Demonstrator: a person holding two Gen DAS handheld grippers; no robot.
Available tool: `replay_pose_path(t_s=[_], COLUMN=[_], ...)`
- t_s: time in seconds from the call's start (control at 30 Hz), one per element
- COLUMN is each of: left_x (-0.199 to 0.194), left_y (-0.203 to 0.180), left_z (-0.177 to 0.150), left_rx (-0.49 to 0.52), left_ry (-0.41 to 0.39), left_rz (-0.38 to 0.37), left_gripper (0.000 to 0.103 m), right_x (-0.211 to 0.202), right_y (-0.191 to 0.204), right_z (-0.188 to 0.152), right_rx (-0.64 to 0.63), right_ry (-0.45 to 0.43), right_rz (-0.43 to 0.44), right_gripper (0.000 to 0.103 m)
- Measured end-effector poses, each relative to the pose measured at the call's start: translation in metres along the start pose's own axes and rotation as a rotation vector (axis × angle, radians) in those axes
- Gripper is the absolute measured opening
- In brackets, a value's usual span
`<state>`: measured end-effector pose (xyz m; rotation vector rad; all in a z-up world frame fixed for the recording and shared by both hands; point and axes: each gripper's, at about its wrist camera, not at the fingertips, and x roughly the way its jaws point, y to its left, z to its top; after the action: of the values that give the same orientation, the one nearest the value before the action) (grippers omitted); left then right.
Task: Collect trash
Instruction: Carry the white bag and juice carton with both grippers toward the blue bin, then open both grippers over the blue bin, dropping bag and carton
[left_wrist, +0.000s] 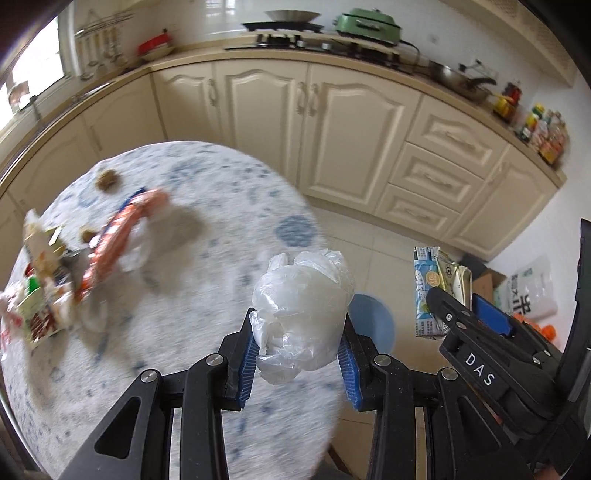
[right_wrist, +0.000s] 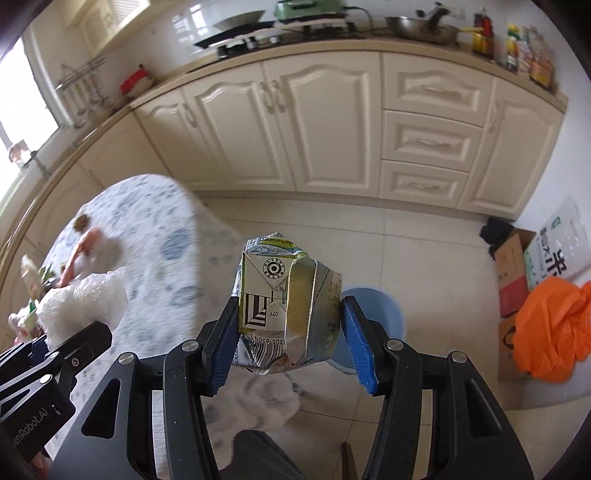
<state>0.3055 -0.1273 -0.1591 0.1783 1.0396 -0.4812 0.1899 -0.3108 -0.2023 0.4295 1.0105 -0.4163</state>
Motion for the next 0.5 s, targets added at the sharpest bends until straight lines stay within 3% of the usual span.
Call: replay_pose_path(t_s=[0.5], left_x=[0.101], left_y=[-0.098], left_z=[0.056], left_rx=[0.165], left_ry=[0.123], left_rz=[-0.086], left_gripper=[0.036], right_x=[0.016], right_y=[-0.117], right_z=[0.019], right_rx=[0.193], right_ry=[0.044], right_rz=[-0.146], right_gripper=[0.055])
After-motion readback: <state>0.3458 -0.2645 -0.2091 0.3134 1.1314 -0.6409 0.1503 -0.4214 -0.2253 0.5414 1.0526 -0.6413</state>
